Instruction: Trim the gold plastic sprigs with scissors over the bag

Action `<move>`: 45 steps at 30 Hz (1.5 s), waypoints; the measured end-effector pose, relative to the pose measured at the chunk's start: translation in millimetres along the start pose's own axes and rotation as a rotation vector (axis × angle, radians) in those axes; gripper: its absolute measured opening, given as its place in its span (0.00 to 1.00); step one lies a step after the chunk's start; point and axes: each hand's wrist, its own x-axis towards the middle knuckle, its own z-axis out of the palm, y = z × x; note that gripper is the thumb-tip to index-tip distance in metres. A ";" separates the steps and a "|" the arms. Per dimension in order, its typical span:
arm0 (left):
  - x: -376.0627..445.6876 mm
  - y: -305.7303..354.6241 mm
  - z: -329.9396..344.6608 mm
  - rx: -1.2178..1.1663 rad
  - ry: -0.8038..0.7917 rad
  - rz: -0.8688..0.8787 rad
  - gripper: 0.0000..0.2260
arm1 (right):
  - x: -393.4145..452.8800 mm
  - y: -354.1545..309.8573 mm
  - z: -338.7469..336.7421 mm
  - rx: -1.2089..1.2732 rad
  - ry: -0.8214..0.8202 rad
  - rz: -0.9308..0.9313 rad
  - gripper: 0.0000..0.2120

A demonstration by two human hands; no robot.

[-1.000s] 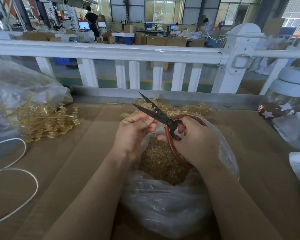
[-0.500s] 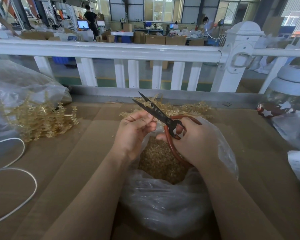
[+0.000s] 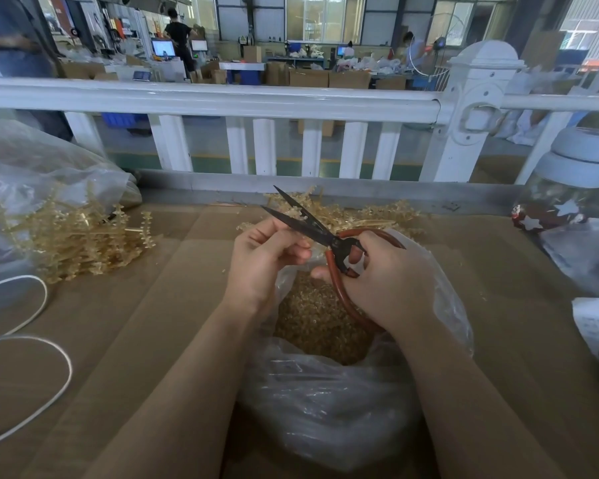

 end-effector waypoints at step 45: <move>2.2 -5.5 -2.7 0.195 0.128 0.068 0.14 | 1.8 -2.0 -6.0 -0.140 -0.194 0.053 0.28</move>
